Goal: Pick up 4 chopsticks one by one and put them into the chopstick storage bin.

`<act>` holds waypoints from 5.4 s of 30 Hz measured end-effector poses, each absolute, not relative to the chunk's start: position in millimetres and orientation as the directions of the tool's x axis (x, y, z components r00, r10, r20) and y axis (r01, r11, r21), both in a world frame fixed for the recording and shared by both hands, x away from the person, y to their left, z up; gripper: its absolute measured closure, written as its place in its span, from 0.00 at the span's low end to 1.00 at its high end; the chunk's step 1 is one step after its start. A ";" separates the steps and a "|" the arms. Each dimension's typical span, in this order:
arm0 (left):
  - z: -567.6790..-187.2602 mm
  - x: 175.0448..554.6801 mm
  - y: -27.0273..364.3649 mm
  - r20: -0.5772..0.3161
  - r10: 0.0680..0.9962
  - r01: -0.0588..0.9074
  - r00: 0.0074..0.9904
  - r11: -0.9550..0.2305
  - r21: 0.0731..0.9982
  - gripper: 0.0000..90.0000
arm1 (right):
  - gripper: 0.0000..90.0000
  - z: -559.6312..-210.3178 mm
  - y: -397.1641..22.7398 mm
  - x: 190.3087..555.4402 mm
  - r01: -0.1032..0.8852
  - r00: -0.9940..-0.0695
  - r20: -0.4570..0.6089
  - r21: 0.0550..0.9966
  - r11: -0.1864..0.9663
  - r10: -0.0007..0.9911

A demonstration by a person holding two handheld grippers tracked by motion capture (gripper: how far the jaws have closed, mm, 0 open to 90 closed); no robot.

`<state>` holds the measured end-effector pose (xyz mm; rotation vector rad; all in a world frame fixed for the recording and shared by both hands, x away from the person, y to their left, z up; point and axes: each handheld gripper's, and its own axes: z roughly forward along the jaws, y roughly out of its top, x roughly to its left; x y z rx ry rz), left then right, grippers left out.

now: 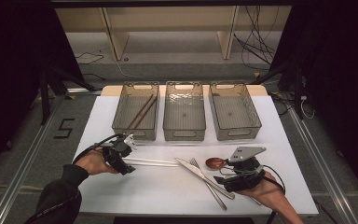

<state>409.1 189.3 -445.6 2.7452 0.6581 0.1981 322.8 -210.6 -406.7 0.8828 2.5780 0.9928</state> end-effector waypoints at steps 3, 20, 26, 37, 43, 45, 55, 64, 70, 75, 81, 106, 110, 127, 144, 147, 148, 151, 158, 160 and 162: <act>-449.8 410.6 188.8 0.054 0.455 0.417 0.889 -0.851 0.318 0.45 | 0.32 -407.1 -210.4 323.0 0.449 -0.790 -0.009 0.672 0.589 0.613; -462.9 419.5 185.0 0.059 0.409 0.383 0.911 -0.890 0.248 0.60 | 0.32 -408.6 -209.8 323.6 0.451 -0.793 -0.007 0.665 0.595 0.609; -461.7 421.3 182.1 0.023 0.404 0.391 0.915 -0.898 0.203 0.67 | 0.32 -408.9 -209.5 323.5 0.448 -0.796 -0.006 0.665 0.597 0.605; -460.6 415.6 176.8 0.017 0.325 0.318 0.946 -0.934 0.160 0.83 | 0.33 -408.7 -209.6 323.3 0.449 -0.798 -0.005 0.663 0.599 0.603; -460.9 412.7 176.3 0.029 0.283 0.275 0.959 -0.947 0.165 0.85 | 0.33 -408.8 -209.8 323.3 0.450 -0.798 -0.004 0.662 0.599 0.603; -461.1 412.0 176.1 0.027 0.275 0.267 0.961 -0.949 0.166 0.86 | 0.33 -408.7 -209.9 323.2 0.449 -0.798 -0.005 0.662 0.599 0.603; -461.0 407.2 174.3 0.032 0.202 0.195 0.979 -0.969 0.155 0.91 | 0.33 -407.7 -210.0 322.8 0.447 -0.798 -0.007 0.663 0.600 0.603; -461.1 405.3 174.1 0.039 0.192 0.184 0.981 -0.970 0.159 0.92 | 0.33 -407.8 -210.0 323.0 0.448 -0.797 -0.007 0.663 0.600 0.603; -460.5 404.6 175.9 0.029 0.192 0.184 0.981 -0.968 0.172 0.93 | 0.33 -407.5 -209.9 322.9 0.447 -0.797 -0.009 0.664 0.600 0.604; -456.4 404.3 177.2 0.022 0.189 0.183 0.982 -0.968 0.174 0.93 | 0.33 -407.7 -209.9 322.8 0.448 -0.797 -0.009 0.660 0.602 0.604; -453.4 403.9 184.5 0.001 0.204 0.200 0.979 -0.962 0.184 0.93 | 0.33 -407.4 -210.0 322.8 0.448 -0.796 -0.010 0.662 0.601 0.605; -421.5 413.9 189.6 -0.025 0.419 0.391 0.908 -0.823 0.413 0.93 | 0.33 -406.8 -210.4 322.9 0.450 -0.789 -0.013 0.669 0.592 0.614; -412.6 418.0 191.1 -0.052 0.511 0.468 0.858 -0.737 0.487 0.93 | 0.33 -406.3 -210.5 322.8 0.448 -0.786 -0.016 0.673 0.588 0.618; -392.8 426.9 203.2 -0.059 0.652 0.551 0.756 -0.586 0.595 0.93 | 0.33 -405.2 -212.7 323.5 0.448 -0.776 -0.018 0.687 0.571 0.630; -371.1 451.5 209.0 -0.055 0.708 0.553 0.704 -0.498 0.668 0.93 | 0.32 -403.3 -216.3 324.5 0.449 -0.767 -0.008 0.708 0.545 0.642; -366.2 456.9 211.3 -0.047 0.721 0.550 0.692 -0.483 0.681 0.93 | 0.31 -403.0 -217.0 324.6 0.450 -0.763 -0.007 0.712 0.539 0.646; -364.7 458.7 212.3 -0.054 0.723 0.553 0.689 -0.476 0.684 0.93 | 0.31 -402.8 -217.2 324.7 0.450 -0.762 -0.004 0.715 0.535 0.647; -361.4 463.6 214.5 -0.058 0.731 0.553 0.680 -0.460 0.695 0.93 | 0.30 -402.4 -217.8 325.1 0.452 -0.759 0.002 0.721 0.526 0.651; -350.8 479.1 218.5 -0.051 0.753 0.555 0.656 -0.435 0.709 0.93 | 0.29 -402.2 -219.7 326.1 0.455 -0.752 0.010 0.731 0.509 0.659; -349.1 484.0 218.1 -0.046 0.760 0.560 0.648 -0.434 0.705 0.93 | 0.29 -402.3 -219.6 326.2 0.455 -0.753 0.011 0.730 0.509 0.658; -349.2 489.6 217.4 -0.040 0.763 0.561 0.646 -0.439 0.702 0.93 | 0.29 -402.4 -219.5 326.1 0.455 -0.754 0.011 0.730 0.510 0.657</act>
